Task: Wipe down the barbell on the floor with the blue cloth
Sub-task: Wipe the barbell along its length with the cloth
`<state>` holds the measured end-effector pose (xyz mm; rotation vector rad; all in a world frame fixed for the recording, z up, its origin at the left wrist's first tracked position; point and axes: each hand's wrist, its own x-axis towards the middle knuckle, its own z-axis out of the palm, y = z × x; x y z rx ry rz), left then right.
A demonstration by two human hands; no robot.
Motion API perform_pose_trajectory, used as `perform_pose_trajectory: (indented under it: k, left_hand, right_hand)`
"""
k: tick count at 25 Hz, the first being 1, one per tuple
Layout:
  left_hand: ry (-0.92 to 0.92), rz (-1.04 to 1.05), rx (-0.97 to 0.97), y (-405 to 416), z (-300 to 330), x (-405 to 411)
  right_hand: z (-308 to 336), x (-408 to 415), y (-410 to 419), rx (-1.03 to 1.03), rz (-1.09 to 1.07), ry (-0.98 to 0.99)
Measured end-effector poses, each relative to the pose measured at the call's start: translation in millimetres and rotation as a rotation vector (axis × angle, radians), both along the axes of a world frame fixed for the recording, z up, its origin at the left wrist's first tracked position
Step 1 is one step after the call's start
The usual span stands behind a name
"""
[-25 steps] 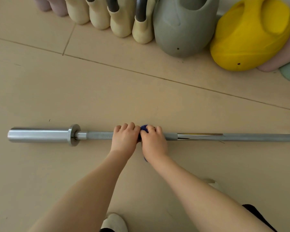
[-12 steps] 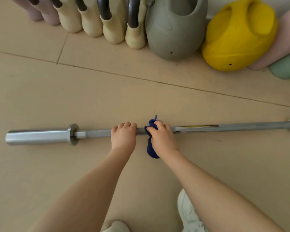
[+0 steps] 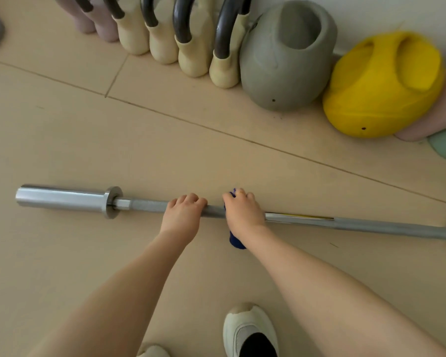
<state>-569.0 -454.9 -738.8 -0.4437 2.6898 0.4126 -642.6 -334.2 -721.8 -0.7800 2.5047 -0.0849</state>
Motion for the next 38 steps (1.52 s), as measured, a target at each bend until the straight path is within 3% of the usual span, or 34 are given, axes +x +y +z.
perform_pose_trajectory:
  k: [5, 11, 15, 20, 22, 27, 31, 34, 38]
  left_hand:
    - [-0.105, 0.191, -0.030, -6, 17, 16]
    - [-0.225, 0.352, 0.019, -9, 39, 29]
    - [-0.185, 0.295, -0.074, -16, 28, 34]
    - [-0.066, 0.130, -0.087, -26, 11, 49]
    - [-0.043, 0.016, -0.129, -41, 7, 53]
    - [0.000, -0.131, -0.076, -60, 7, 53]
    - [-0.039, -0.225, -0.030, -79, 12, 47]
    - [0.016, -0.209, 0.035, -91, 19, 43]
    - [-0.038, -0.323, -0.071, -132, 26, 44]
  right_hand:
    - [-1, -10, 46, 0.069, -0.277, 0.087]
    - [9, 44, -36, -0.197, -0.018, -0.039]
    - [3, 29, -38, -0.179, 0.193, -0.122]
    - [-2, -14, 5, 0.035, -0.221, -0.004]
    - [0, 2, -26, -0.015, -0.268, -0.057]
    - [1, 47, -83, -0.255, -0.058, -0.052]
    - [-3, 26, -33, -0.026, 0.316, 0.101]
    - [-2, 29, -33, 0.030, 0.192, 0.050]
    - [-5, 54, -81, -0.045, 0.153, 0.101]
